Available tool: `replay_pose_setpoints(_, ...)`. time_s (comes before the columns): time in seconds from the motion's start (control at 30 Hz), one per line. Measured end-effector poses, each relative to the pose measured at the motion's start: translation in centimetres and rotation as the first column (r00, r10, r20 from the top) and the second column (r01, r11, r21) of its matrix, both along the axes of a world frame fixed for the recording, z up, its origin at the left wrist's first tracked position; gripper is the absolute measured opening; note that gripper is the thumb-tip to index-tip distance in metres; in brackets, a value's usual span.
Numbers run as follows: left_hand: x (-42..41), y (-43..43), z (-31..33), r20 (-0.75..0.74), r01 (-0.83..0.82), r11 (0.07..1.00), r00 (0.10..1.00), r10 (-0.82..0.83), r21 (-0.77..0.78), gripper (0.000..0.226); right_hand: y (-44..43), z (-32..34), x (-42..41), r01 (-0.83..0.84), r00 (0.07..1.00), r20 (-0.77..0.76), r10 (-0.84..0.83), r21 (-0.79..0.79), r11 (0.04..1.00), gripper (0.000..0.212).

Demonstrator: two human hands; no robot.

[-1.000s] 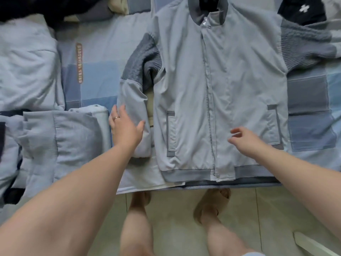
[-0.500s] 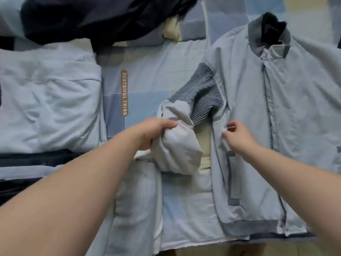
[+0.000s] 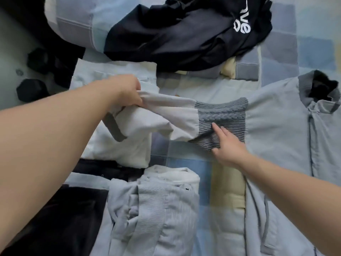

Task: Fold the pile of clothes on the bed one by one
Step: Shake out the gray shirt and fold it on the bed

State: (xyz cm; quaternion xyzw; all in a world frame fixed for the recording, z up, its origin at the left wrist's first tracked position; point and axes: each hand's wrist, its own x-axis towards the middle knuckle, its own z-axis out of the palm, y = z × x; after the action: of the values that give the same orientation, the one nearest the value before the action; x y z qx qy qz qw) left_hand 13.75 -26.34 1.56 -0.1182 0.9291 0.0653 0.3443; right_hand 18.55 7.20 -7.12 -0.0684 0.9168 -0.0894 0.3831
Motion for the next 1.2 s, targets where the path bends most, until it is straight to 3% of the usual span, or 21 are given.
replay_pose_setpoints(0.07,1.0,-2.6,-0.3,-0.229,-0.155,0.987,0.963,0.141,-0.044,0.03,-3.4,0.1,-0.1,0.028,0.996,0.088,-0.018,-0.118,0.993,0.09)
replay_pose_setpoints(0.13,2.7,-4.4,-1.1,-0.419,-0.311,0.948,0.872,0.254,-0.072,0.035,-6.8,0.5,0.2,0.065,0.988,0.155,-0.026,-0.251,0.966,0.089)
replay_pose_setpoints(0.2,4.5,-5.3,-2.9,-0.466,-0.438,0.896,0.781,0.416,0.066,0.051,-10.2,1.2,0.6,0.098,0.978,0.209,-0.027,-0.337,0.937,0.088)
replay_pose_setpoints(0.27,6.2,-5.8,-4.4,-0.301,-0.593,0.715,0.651,0.697,0.371,0.067,-13.3,1.6,1.1,0.17,0.953,0.303,-0.026,-0.457,0.873,0.084)
replay_pose_setpoints(0.33,7.6,-5.8,-5.4,-0.087,-0.674,0.486,0.535,0.84,0.556,0.08,-15.3,1.9,1.7,0.243,0.938,0.342,-0.045,-0.562,0.791,0.073)
replay_pose_setpoints(0.43,8.7,-5.6,-6.6,-0.043,-0.709,0.379,0.443,0.895,0.594,0.08,-16.1,1.8,1.4,0.26,0.965,0.145,-0.218,-0.614,0.745,0.052)
replay_pose_setpoints(0.5,8.8,-5.6,-7.1,0.051,-0.726,0.221,0.333,0.942,0.651,0.076,-15.8,1.6,0.7,0.265,0.959,0.072,-0.274,-0.566,0.78,0.059)
replay_pose_setpoints(0.57,8.8,-5.5,-7.1,0.211,-0.723,0.035,0.248,0.945,0.69,0.077,-15.8,1.5,0.1,0.257,0.966,0.105,-0.237,-0.518,0.816,0.073)
replay_pose_setpoints(0.63,8.7,-5.7,-7.1,0.237,-0.696,-0.021,0.216,0.947,0.718,0.055,-16.5,1.7,-0.5,0.245,0.969,0.144,-0.2,-0.477,0.844,0.078)
replay_pose_setpoints(0.7,8.7,-6.5,-6.7,0.13,-0.631,0.027,0.2,0.971,0.776,0.021,-17.7,2.0,-0.9,0.248,0.967,0.173,-0.187,-0.478,0.843,0.074)
replay_pose_setpoints(0.73,8.7,-7.0,-6.5,0.057,-0.601,0.089,0.22,0.974,0.794,0.016,-18.4,2.1,-1.0,0.26,0.963,0.195,-0.186,-0.484,0.836,0.072)
replay_pose_setpoints(0.8,8.8,-8.0,-5.8,-0.115,-0.579,0.309,0.347,0.931,0.755,0.017,-20.0,2.5,-1.0,0.297,0.947,0.261,-0.187,-0.494,0.817,0.076)
replay_pose_setpoints(0.87,8.7,-8.4,-4.8,-0.323,-0.569,0.573,0.484,0.813,0.59,0.018,-21.4,2.9,-0.9,0.307,0.938,0.305,-0.165,-0.508,0.805,0.078)
replay_pose_setpoints(0.9,8.6,-8.5,-4.5,-0.394,-0.568,0.631,0.494,0.775,0.529,0.016,-21.9,3.1,-0.8,0.291,0.94,0.31,-0.14,-0.52,0.803,0.076)
replay_pose_setpoints(1.03,8.5,-8.2,-4.3,-0.451,-0.613,0.629,0.442,0.775,0.479,0.014,-21.4,3.2,-0.2,0.299,0.941,0.31,-0.135,-0.58,0.758,0.076)
replay_pose_setpoints(1.1,8.9,-7.3,-4.6,-0.453,-0.632,0.636,0.455,0.767,0.442,0.022,-20.6,2.9,0.2,0.304,0.952,0.21,-0.222,-0.575,0.76,0.078)
replay_pose_setpoints(1.2,9.2,-4.6,-4.2,-0.544,-0.57,0.752,0.535,0.646,0.332,0.034,-19.9,3.5,0.6,0.336,0.941,0.214,-0.262,-0.506,0.794,0.073)
